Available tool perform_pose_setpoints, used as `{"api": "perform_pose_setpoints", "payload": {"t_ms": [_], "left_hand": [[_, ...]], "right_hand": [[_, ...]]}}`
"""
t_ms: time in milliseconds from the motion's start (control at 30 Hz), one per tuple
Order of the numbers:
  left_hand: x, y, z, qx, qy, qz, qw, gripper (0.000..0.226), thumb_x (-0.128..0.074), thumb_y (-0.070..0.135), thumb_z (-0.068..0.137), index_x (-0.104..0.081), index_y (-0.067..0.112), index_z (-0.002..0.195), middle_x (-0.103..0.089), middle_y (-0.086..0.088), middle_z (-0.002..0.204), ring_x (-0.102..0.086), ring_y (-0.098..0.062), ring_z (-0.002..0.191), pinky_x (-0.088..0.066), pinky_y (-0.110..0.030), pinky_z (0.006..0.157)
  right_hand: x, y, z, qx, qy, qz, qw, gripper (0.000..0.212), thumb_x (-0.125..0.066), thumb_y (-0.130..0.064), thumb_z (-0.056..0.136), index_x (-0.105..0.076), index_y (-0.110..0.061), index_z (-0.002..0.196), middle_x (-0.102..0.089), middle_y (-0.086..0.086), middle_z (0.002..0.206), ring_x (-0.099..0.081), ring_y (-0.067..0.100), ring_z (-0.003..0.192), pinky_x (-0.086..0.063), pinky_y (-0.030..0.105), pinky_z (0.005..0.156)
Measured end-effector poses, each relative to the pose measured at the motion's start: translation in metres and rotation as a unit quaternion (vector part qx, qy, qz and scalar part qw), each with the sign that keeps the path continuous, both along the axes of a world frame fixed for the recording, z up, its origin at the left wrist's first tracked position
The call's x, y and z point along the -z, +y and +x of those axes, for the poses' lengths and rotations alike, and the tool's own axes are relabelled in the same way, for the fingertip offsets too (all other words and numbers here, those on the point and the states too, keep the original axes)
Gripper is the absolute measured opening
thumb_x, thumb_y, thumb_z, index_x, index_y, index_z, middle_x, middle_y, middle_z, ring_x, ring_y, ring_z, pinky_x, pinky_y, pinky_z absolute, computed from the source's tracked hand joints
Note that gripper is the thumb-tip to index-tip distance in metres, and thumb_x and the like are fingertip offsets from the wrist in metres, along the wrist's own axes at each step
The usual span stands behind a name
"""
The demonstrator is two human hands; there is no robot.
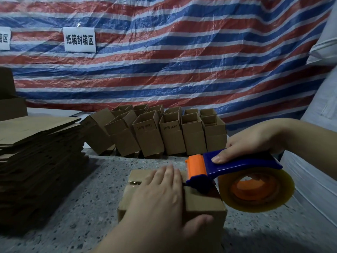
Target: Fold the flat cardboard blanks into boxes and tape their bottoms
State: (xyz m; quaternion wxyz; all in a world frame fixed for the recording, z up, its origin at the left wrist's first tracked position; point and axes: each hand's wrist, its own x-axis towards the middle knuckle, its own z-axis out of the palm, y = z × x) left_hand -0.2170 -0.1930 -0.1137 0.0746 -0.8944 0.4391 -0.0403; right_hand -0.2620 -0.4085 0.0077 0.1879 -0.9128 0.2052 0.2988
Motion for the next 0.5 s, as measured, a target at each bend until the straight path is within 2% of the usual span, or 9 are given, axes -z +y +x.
{"api": "perform_pose_setpoints", "payload": {"t_ms": [200,367,500], "left_hand": [[0.003,0.007,0.008,0.006,-0.002,0.001,1.000,0.120,-0.002,0.090,0.056,0.015,0.022,0.154,0.010,0.000,0.165,0.005,-0.017,0.152,0.011,-0.030,0.105],[0.001,0.017,0.013,0.026,-0.011,-0.006,1.000,0.120,0.000,0.091,0.055,0.017,0.026,0.154,0.012,0.003,0.164,0.007,-0.014,0.151,0.013,-0.028,0.105],[0.005,0.017,0.012,0.031,-0.023,-0.027,0.999,0.120,0.004,0.092,0.054,0.016,0.027,0.154,0.011,0.004,0.165,0.005,-0.014,0.151,0.014,-0.029,0.104]], "right_hand": [[0.004,-0.004,0.000,0.011,-0.012,0.055,0.998,0.072,-0.062,-0.072,0.064,-0.068,-0.011,0.102,-0.072,0.000,0.075,-0.068,0.011,0.063,-0.054,0.022,0.058],[0.009,-0.011,-0.002,0.006,-0.017,0.072,0.997,0.077,-0.062,-0.072,0.064,-0.067,-0.010,0.110,-0.072,-0.001,0.078,-0.068,0.010,0.066,-0.054,0.021,0.060],[0.006,-0.031,-0.019,0.019,-0.015,0.077,0.997,0.070,-0.065,-0.076,0.071,-0.069,-0.012,0.099,-0.070,0.000,0.076,-0.065,0.011,0.063,-0.052,0.022,0.061]]}}
